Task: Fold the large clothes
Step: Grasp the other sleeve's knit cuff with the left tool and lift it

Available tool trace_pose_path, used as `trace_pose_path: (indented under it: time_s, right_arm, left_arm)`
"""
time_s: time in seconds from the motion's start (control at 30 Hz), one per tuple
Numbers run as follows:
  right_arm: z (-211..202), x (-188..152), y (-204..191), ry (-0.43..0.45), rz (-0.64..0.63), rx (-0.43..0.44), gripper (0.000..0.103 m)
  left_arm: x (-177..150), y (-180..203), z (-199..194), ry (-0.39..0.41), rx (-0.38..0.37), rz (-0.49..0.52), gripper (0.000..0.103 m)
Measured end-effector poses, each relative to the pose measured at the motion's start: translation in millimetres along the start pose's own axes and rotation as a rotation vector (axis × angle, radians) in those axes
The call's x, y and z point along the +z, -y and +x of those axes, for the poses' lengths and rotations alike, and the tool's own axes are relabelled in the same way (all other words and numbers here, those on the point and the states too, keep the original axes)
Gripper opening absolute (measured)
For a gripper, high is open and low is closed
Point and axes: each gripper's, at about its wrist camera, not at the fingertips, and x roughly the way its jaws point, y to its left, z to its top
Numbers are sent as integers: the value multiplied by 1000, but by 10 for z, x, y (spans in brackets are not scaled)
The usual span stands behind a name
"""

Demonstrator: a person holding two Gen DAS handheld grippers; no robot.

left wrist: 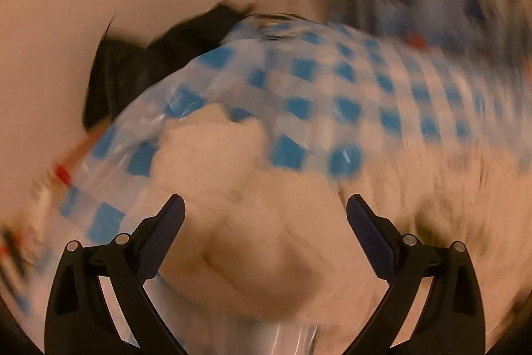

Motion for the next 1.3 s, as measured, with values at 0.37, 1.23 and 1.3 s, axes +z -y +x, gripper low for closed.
trace_pose_path:
  time_s: [0.37,1.23,1.3]
  right_arm:
    - [41,-11,-26,3,1,-13,97]
    - [35,31,-20,-19,28,-13,97]
    - [8,62,13,-32,67,17,97]
  left_arm:
    - [374,-1540,775,-54,-397,-605,94]
    - [588,-298,224,-2,-522,-286,13]
    - [652,-2,-89,57,-550,-216,13]
